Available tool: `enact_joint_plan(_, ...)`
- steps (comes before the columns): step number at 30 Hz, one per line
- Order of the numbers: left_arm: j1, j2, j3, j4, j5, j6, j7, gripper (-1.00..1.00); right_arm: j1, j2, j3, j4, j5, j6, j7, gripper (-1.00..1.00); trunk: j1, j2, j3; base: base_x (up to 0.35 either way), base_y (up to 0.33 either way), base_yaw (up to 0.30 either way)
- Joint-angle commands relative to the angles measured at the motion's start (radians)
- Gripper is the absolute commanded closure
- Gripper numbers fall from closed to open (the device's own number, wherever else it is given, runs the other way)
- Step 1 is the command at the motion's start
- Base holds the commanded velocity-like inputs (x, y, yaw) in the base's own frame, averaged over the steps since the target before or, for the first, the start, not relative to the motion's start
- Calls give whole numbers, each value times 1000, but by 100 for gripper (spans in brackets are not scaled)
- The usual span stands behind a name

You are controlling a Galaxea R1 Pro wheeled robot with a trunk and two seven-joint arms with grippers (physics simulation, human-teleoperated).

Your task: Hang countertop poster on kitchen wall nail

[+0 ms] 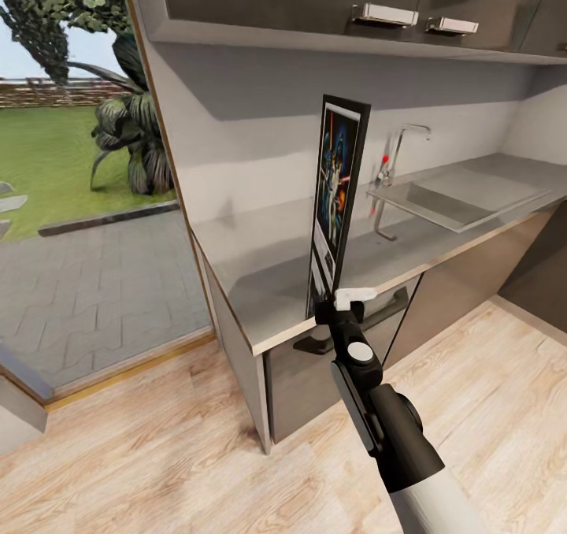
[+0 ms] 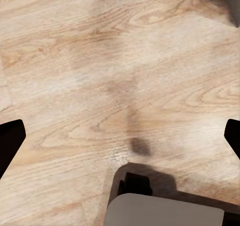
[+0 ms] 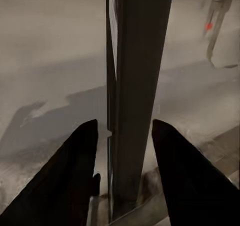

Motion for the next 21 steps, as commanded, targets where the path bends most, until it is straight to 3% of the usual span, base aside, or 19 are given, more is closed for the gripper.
enact_joint_plan(1,1,0,-2,-2,10,-1,0,-100,-1,0,2,-1,0,7,-6,100,0,0,-1,0,0,0)
enact_joint_plan(21,1,0,-2,-2,10,-1,0,-100,-2,0,2,-10,0,8,-8,100,0,0,-1,0,0,0)
